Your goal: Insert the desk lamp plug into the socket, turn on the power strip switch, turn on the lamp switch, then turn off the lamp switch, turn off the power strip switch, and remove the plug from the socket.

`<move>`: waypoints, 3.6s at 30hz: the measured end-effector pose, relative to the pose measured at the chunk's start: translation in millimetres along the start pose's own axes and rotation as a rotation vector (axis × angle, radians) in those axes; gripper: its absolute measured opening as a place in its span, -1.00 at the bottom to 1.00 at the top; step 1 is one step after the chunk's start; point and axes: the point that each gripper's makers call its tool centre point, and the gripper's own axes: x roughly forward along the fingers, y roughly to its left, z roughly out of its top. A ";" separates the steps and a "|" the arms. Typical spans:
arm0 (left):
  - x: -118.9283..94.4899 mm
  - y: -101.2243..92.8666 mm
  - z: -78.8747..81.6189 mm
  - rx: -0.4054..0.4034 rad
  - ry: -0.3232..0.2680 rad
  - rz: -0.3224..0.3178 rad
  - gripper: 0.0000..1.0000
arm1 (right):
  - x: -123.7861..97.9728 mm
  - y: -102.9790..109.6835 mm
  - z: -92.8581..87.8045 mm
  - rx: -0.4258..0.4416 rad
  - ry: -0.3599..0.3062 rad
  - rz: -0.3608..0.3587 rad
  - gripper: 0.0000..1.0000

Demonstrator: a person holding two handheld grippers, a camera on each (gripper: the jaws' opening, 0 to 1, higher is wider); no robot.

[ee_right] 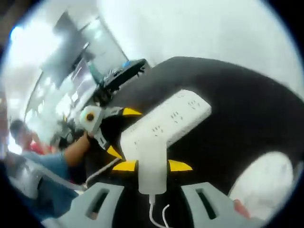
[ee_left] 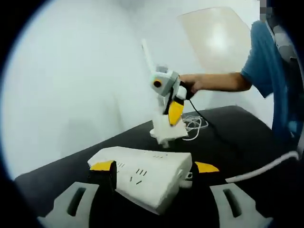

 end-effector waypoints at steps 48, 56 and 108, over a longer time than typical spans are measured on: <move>-73.7 -27.5 64.1 -0.162 -0.072 0.156 0.65 | -164.8 33.2 -33.3 -0.273 -0.528 -0.308 0.51; -66.0 -52.1 50.2 -0.185 -0.079 0.167 0.70 | -175.2 39.6 -62.6 -0.257 -0.592 -0.360 0.70; -76.7 -36.6 16.2 -0.204 -0.105 0.279 0.67 | -201.1 -43.4 -159.3 -0.190 -0.738 -0.670 0.77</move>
